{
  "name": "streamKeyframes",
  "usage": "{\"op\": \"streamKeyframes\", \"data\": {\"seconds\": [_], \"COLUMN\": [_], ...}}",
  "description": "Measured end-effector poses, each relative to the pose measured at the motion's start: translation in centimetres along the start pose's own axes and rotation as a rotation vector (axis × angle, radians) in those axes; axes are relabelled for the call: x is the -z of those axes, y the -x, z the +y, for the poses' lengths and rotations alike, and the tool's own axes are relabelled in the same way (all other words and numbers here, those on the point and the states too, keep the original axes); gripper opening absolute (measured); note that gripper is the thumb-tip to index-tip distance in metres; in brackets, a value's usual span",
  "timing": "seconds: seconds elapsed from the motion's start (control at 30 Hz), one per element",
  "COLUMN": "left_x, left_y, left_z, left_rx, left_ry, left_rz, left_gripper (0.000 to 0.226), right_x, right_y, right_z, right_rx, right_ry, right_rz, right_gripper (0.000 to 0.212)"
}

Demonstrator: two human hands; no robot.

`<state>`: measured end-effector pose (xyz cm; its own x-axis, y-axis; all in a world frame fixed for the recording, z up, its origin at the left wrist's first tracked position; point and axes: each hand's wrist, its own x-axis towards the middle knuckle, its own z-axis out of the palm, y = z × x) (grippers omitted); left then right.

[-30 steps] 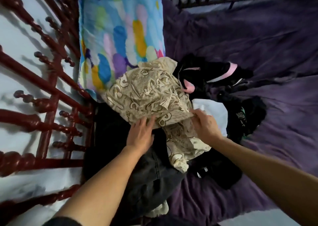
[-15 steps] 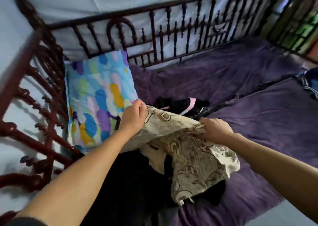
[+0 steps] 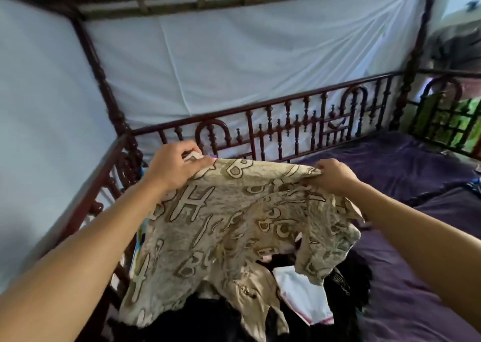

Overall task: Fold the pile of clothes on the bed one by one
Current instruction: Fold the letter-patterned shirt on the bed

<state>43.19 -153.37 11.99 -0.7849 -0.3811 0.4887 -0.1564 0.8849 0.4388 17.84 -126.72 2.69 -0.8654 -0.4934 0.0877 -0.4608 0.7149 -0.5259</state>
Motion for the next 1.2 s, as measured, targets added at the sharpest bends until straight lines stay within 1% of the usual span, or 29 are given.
{"op": "streamKeyframes", "data": {"seconds": [0.03,0.1,0.13,0.17,0.23,0.3,0.33,0.4,0.47,0.5,0.53,0.57,0.6,0.63,0.67,0.7,0.73,0.8,0.83,0.9,0.93,0.97,1.0,1.03,1.07,1.1,1.13,1.17,1.2], "left_x": [0.9,2.2,2.4,2.4,1.7,0.8,0.5,-0.2,-0.8,-1.4,-2.0,-2.7,-3.3,-4.0,-4.7,-5.4,-5.9,-6.0,-5.8,-4.6,-4.0,-3.4,-2.9,-2.4,-2.1,-1.9,-1.8,-1.8,-1.8], "left_y": [0.1,0.5,0.9,1.4,2.5,3.4,3.9,5.0,6.0,6.3,6.5,6.4,6.1,5.7,5.3,5.1,4.8,4.2,3.8,2.8,2.2,1.6,1.1,0.6,0.3,-0.2,-0.5,-0.8,-0.8], "left_z": [-0.4,-1.3,-1.8,-2.3,-3.0,-3.8,-4.4,-5.4,-6.0,-5.9,-5.3,-4.0,-2.4,-0.6,1.0,2.4,3.6,4.9,5.3,5.9,6.3,6.8,7.3,7.7,8.2,8.3,8.5,8.5,8.5], "left_rx": [0.013,0.043,0.051,0.061,0.093,0.163,0.223,0.335,0.366,0.354,0.35,0.368,0.388,0.382,0.334,0.277,0.224,0.171,0.157,0.131,0.128,0.124,0.117,0.11,0.102,0.085,0.078,0.07,0.046], "left_ry": [-0.032,-0.111,-0.146,-0.173,-0.223,-0.295,-0.332,-0.427,-0.517,-0.493,-0.399,-0.235,-0.058,0.094,0.211,0.257,0.271,0.276,0.3,0.374,0.405,0.424,0.441,0.447,0.448,0.444,0.445,0.453,0.461], "left_rz": [0.02,0.118,0.165,0.195,0.185,0.064,-0.044,-0.299,-0.507,-0.544,-0.562,-0.572,-0.581,-0.601,-0.611,-0.585,-0.518,-0.341,-0.259,-0.127,-0.079,-0.048,-0.031,-0.02,-0.011,0.0,-0.002,-0.007,0.0], "left_gripper": [0.025,0.022,0.021,0.022,0.022,0.022,0.024,0.026,0.017,0.023,0.042,0.064,0.078,0.078,0.061,0.037,0.019,0.02,0.021,0.016,0.013,0.012,0.018,0.027,0.035,0.039,0.04,0.038,0.029], "right_x": [0.5,0.2,-0.6,-1.5,-2.9,-3.1,-2.8,-1.7,-0.6,0.0,0.5,1.0,1.3,1.6,1.8,2.0,2.4,3.2,3.6,3.9,3.7,3.1,2.1,0.9,-0.5,-1.6,-2.6,-3.2,-3.7], "right_y": [-0.3,-0.2,0.2,0.7,1.5,1.2,1.1,1.3,2.1,2.4,2.8,3.3,3.8,4.3,4.7,5.1,5.4,5.6,5.5,5.1,4.8,4.4,4.1,3.9,3.9,4.2,4.6,5.1,5.3], "right_z": [-0.1,0.6,1.3,1.8,2.0,0.7,-0.4,-2.8,-5.3,-6.5,-7.8,-9.1,-10.3,-11.5,-12.4,-13.1,-13.5,-13.0,-12.1,-9.0,-6.9,-4.7,-2.8,-1.3,-0.5,-0.3,-1.0,-2.1,-3.3], "right_rx": [-0.021,-0.081,-0.117,-0.145,-0.133,-0.026,0.05,0.175,0.283,0.333,0.379,0.421,0.455,0.48,0.497,0.503,0.503,0.504,0.51,0.512,0.465,0.377,0.265,0.15,0.051,-0.016,-0.057,-0.082,-0.078], "right_ry": [0.008,-0.019,-0.098,-0.198,-0.343,-0.384,-0.361,-0.353,-0.373,-0.392,-0.412,-0.439,-0.467,-0.489,-0.507,-0.521,-0.537,-0.557,-0.517,-0.362,-0.29,-0.203,-0.088,0.003,0.019,-0.102,-0.336,-0.586,-0.768], "right_rz": [-0.065,-0.268,-0.372,-0.421,-0.324,-0.145,-0.085,-0.03,-0.013,-0.012,-0.018,-0.036,-0.055,-0.066,-0.059,-0.04,-0.015,0.072,0.162,0.389,0.472,0.49,0.425,0.287,0.099,-0.107,-0.305,-0.478,-0.601], "right_gripper": [0.04,0.039,0.031,0.022,0.016,0.012,0.015,0.03,0.039,0.04,0.04,0.039,0.038,0.038,0.038,0.038,0.035,0.022,0.019,0.029,0.03,0.029,0.031,0.037,0.045,0.056,0.067,0.072,0.067]}}
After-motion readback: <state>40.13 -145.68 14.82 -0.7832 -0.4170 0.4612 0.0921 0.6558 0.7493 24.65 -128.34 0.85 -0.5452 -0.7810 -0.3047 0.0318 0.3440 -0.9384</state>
